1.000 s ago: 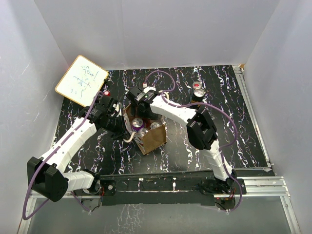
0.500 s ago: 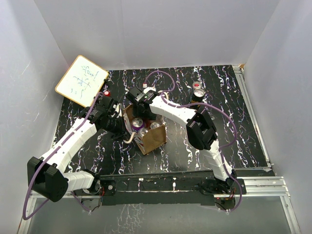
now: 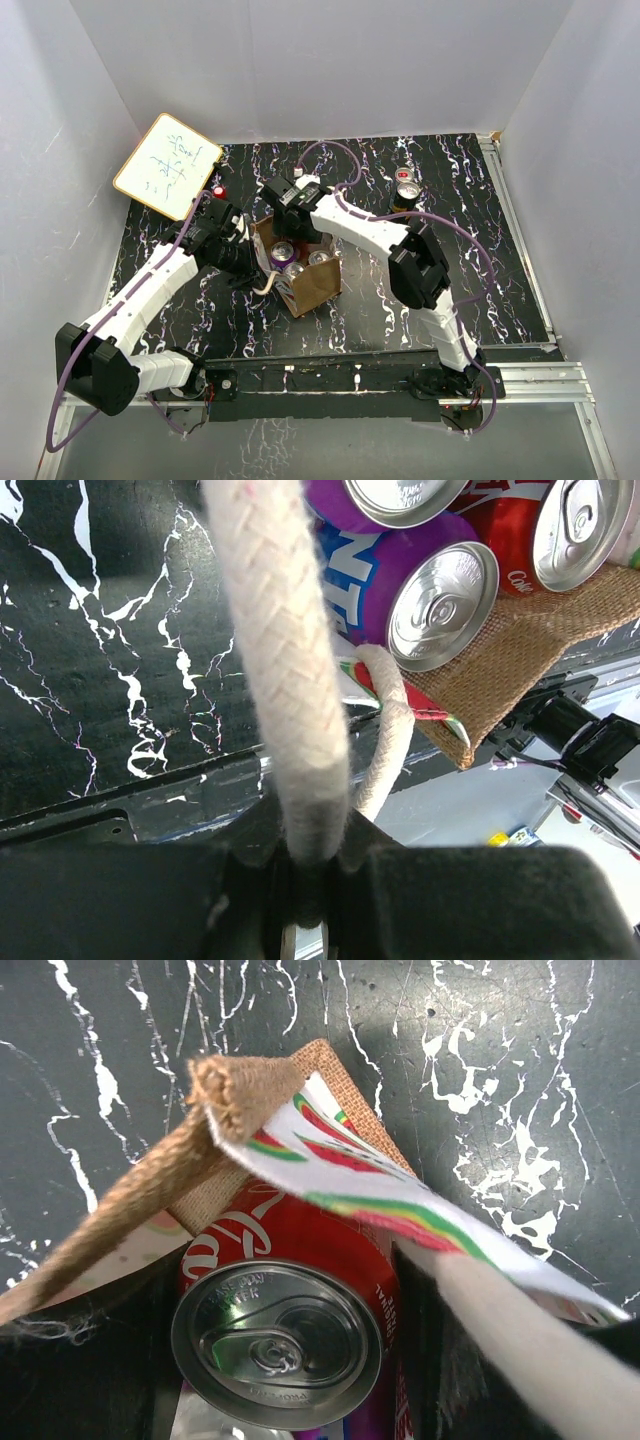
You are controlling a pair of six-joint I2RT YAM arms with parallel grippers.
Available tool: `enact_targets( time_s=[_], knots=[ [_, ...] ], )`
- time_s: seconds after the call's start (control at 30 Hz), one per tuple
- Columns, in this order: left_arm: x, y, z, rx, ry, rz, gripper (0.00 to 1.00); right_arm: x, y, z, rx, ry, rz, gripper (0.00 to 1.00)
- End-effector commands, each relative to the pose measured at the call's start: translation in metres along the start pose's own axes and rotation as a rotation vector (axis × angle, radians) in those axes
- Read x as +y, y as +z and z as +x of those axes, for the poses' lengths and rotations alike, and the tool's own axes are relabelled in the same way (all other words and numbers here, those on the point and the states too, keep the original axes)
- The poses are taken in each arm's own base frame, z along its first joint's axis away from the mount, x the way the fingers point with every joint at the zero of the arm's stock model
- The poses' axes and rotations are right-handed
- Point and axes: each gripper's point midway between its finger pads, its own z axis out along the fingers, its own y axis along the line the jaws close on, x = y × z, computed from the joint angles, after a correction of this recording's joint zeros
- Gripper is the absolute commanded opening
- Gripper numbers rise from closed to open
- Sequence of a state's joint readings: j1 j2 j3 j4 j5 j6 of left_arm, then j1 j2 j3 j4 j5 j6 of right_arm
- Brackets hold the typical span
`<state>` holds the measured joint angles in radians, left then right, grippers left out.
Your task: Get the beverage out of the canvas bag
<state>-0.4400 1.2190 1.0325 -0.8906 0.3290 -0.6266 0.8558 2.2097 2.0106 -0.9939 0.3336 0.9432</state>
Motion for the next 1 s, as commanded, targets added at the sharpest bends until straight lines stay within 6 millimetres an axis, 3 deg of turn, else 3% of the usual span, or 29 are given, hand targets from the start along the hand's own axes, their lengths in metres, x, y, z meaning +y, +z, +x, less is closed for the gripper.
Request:
enact_targets(
  time_s=[0.0,0.2,0.5,0.57,0.83,0.97],
  knots=[
    [-0.003,-0.005,-0.001,-0.015,-0.01,0.012,0.0,0.023,-0.079,-0.056,-0.16,0.06,-0.179,0.2],
    [0.001,-0.003,0.002,-0.008,-0.021,0.0,0.0,0.028,-0.116,-0.071,-0.214,0.034,-0.274,0.08],
    [-0.003,-0.007,-0.002,-0.023,-0.035,0.007,0.0,0.049,-0.187,-0.083,-0.313,-0.105,-0.582,0.08],
    [-0.003,-0.005,-0.002,-0.023,-0.037,0.008,0.0,0.048,-0.214,-0.09,-0.357,-0.118,-0.644,0.08],
    [-0.002,-0.003,-0.002,-0.022,-0.046,0.003,0.0,0.029,-0.259,-0.11,-0.475,-0.177,-0.692,0.08],
    [-0.001,0.0,-0.004,-0.007,-0.039,-0.01,0.0,0.013,-0.292,-0.122,-0.574,-0.206,-0.719,0.08]
  ],
)
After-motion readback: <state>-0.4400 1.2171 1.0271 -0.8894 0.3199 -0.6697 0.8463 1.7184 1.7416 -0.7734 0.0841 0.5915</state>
